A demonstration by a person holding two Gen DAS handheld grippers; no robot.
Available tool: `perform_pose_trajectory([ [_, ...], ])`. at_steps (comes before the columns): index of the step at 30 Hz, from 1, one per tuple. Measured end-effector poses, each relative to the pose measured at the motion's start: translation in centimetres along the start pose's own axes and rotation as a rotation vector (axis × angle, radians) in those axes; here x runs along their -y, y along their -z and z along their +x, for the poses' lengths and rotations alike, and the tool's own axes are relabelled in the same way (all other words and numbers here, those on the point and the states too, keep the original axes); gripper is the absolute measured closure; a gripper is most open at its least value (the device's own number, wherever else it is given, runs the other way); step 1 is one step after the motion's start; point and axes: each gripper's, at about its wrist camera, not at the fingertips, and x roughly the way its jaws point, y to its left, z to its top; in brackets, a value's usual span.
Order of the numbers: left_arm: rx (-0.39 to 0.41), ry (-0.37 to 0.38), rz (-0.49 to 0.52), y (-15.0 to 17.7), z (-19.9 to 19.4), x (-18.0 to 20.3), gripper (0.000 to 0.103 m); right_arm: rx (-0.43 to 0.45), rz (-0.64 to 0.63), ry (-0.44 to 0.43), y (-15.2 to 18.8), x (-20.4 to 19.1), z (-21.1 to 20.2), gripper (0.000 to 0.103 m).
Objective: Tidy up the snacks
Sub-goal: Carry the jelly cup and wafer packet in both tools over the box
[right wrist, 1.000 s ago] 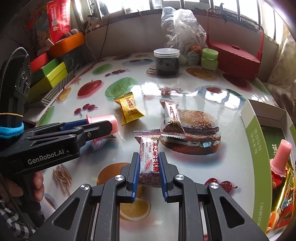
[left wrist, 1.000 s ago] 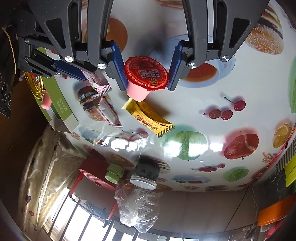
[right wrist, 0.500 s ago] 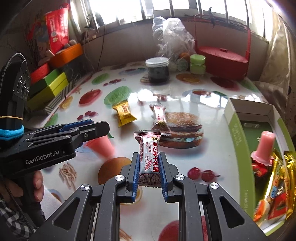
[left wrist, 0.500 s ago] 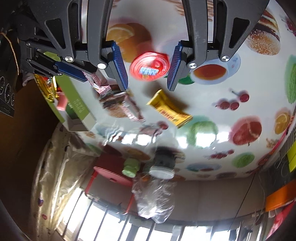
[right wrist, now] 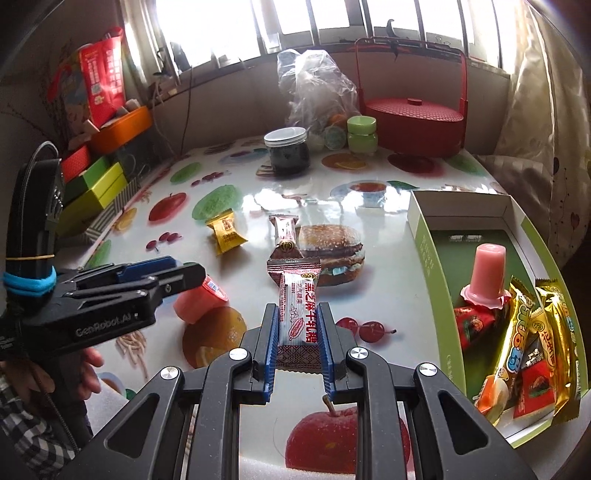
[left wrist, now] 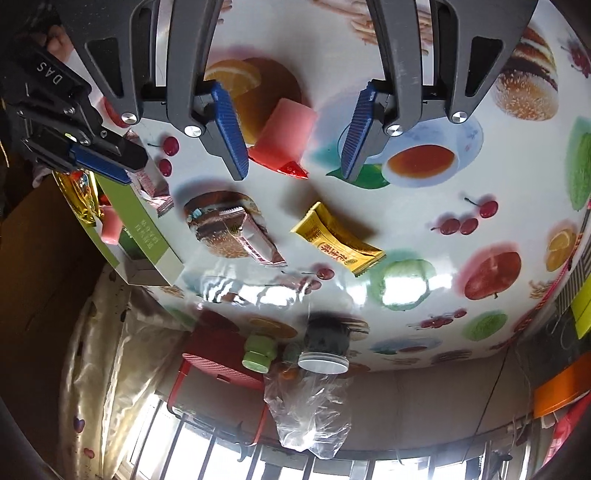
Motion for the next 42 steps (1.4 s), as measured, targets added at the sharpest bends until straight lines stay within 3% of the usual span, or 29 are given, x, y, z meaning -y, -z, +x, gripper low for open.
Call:
perform_pose_trajectory([
  [15,-0.088,0.079,0.06,1.6,2.1,1.4,0.049,-0.025,0.013,0.006,0.4,0.3,0.7,0.084],
  [23,-0.076,0.059,0.058,1.7,2.2,1.6,0.049,-0.027,0.012,0.005,0.5,0.3,0.7,0.084],
  [32,-0.058,0.038,0.058,1.6,1.8,1.9,0.058,-0.019,0.024,0.01,0.7,0.5,0.5,0.084],
  [42,-0.031,0.051,0.078,1.0,0.8,3.2,0.061,0.004,0.044,0.018,0.8,1.5,-0.8,0.084],
])
